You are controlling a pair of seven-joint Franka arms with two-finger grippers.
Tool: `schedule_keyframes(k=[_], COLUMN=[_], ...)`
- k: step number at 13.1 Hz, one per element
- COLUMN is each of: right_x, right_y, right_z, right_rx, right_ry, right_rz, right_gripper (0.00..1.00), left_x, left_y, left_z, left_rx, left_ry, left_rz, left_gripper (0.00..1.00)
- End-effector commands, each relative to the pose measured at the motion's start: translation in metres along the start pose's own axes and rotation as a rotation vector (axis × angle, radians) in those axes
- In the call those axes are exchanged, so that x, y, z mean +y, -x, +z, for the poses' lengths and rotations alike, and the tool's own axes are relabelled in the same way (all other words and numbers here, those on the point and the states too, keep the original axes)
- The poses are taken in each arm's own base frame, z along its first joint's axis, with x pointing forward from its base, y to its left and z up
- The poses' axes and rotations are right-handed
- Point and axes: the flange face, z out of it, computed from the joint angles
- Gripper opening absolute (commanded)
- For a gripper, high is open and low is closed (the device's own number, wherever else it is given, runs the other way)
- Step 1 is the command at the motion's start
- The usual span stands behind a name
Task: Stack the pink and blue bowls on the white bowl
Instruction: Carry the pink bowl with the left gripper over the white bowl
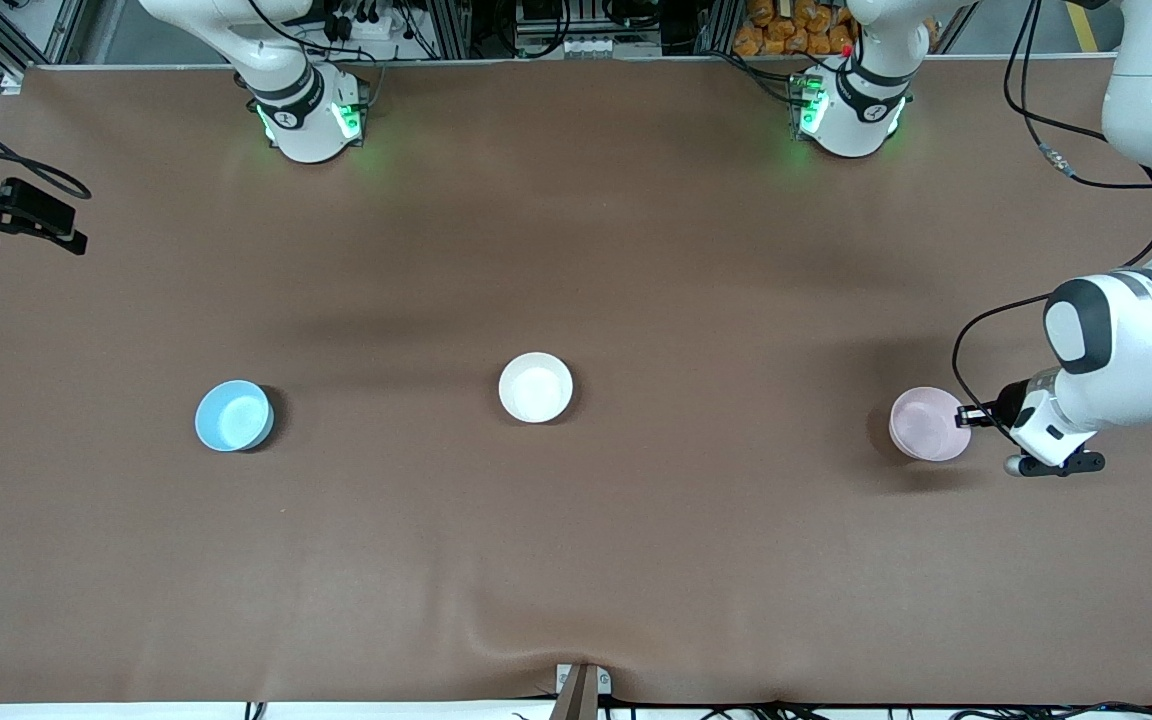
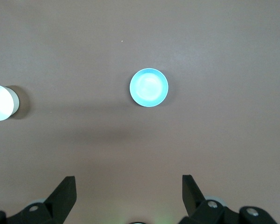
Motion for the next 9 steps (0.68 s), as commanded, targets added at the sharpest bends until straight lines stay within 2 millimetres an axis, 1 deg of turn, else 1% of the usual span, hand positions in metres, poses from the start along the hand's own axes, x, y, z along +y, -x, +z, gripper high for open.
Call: schedule_keyframes(k=[1, 3, 4, 6, 8, 9], right_x=[-0.003, -0.006, -0.007, -0.007, -0.007, -0.007], right_y=[-0.001, -0.003, -0.003, -0.003, -0.003, -0.003], right_z=[-0.001, 0.001, 0.001, 0.002, 0.002, 0.002], right_rx=[0.001, -0.007, -0.007, -0.008, -0.008, -0.008], right_ry=[-0.001, -0.001, -0.001, 0.0, 0.0, 0.0], right_rz=[0.002, -0.004, -0.006, -0.006, -0.006, -0.006], right_gripper=[1.0, 1.0, 1.0, 1.0, 1.0, 1.0], left_x=[0.016, 0.043, 0.064, 0.111, 0.161, 0.179], left_y=[0.006, 0.009, 0.012, 0.018, 0.024, 0.026], left_z=[-0.025, -0.039, -0.047, -0.069, -0.084, -0.092], left_rx=[-0.004, -0.013, -0.019, -0.019, -0.033, -0.038], left_ry=[0.011, 0.021, 0.03, 0.043, 0.073, 0.088], left_rz=[-0.01, -0.025, -0.034, -0.067, -0.109, -0.134], left_gripper=[0.0, 0.0, 0.0, 0.0, 0.0, 0.0])
